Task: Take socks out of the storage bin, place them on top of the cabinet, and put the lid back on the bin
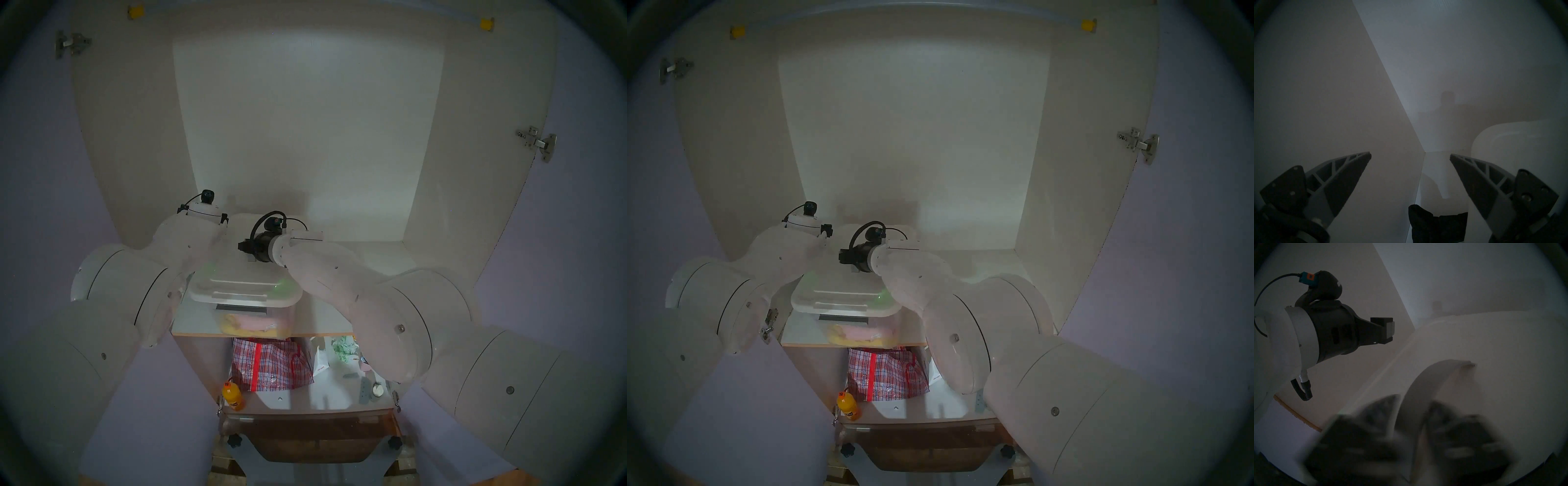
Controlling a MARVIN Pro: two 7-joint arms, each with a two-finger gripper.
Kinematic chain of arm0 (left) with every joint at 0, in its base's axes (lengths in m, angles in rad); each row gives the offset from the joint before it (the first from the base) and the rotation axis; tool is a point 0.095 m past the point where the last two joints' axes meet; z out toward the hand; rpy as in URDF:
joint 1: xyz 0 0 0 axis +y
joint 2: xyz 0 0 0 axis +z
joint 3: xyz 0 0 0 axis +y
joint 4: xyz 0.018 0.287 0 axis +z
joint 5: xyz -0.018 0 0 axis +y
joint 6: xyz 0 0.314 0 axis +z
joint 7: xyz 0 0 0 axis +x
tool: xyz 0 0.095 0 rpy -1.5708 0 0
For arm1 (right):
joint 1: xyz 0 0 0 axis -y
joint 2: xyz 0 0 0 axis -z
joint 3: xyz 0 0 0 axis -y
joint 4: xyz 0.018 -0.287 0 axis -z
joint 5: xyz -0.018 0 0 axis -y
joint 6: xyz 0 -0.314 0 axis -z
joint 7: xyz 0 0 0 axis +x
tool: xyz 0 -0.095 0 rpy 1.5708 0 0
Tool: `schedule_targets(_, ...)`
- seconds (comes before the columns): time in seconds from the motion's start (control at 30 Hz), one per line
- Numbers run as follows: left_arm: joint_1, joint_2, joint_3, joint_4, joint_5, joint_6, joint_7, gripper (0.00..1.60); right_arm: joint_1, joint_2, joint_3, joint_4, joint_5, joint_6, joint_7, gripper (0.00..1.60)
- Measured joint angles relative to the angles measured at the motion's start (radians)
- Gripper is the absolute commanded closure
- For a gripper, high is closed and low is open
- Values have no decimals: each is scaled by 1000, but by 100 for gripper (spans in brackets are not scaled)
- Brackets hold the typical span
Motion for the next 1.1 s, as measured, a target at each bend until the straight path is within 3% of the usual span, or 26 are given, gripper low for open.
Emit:
schedule_targets(0.43, -1, 0, 0, -1, 0, 0, 0, 0, 22, 55, 3, -14, -16, -14, -72, 0)
schedule_targets(0.63, -1, 0, 0, -1, 0, 0, 0, 0, 15, 113, 16, -40, -12, -83, -51, 0)
schedule_targets(0.87, -1, 0, 0, -1, 0, 0, 0, 0, -28, 206, 19, -94, -14, -306, 98, 0)
schedule_targets(1.1, 0, 0, 0, 0, 0, 0, 0, 0, -90, 251, 24, -123, -14, -457, 147, 0)
